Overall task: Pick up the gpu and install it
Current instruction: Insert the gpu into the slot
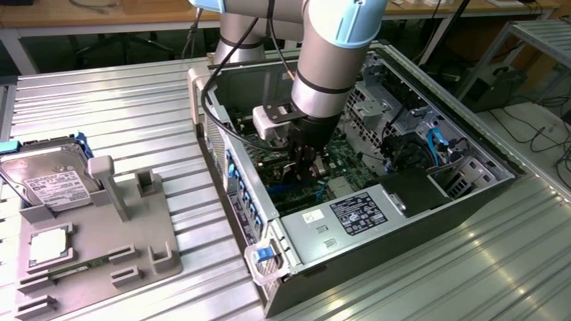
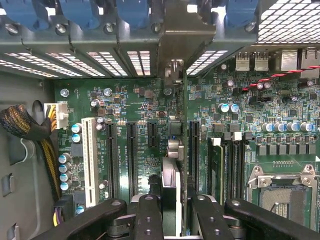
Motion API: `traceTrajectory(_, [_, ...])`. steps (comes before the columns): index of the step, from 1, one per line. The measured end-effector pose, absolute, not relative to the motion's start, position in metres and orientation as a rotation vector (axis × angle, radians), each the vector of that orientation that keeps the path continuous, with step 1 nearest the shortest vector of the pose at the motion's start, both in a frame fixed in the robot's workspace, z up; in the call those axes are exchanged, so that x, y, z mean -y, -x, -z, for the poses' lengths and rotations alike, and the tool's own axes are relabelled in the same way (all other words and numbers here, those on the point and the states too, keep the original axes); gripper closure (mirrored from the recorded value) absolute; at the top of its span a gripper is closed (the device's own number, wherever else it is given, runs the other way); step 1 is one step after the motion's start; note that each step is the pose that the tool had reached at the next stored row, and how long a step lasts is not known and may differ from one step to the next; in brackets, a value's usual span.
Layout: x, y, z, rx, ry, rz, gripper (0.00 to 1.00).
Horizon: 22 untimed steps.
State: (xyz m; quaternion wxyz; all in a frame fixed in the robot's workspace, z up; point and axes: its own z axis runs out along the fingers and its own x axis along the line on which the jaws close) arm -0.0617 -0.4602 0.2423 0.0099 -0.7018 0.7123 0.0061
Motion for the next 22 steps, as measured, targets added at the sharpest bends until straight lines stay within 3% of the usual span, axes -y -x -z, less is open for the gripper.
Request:
traceTrajectory(6, [0.4585,0.0616,-0.2423,-2.237,2.204,0.011,0.72])
traceTrajectory(22, [0.4577,0.0584,-0.2411,-2.236,2.204,0.01,0.72])
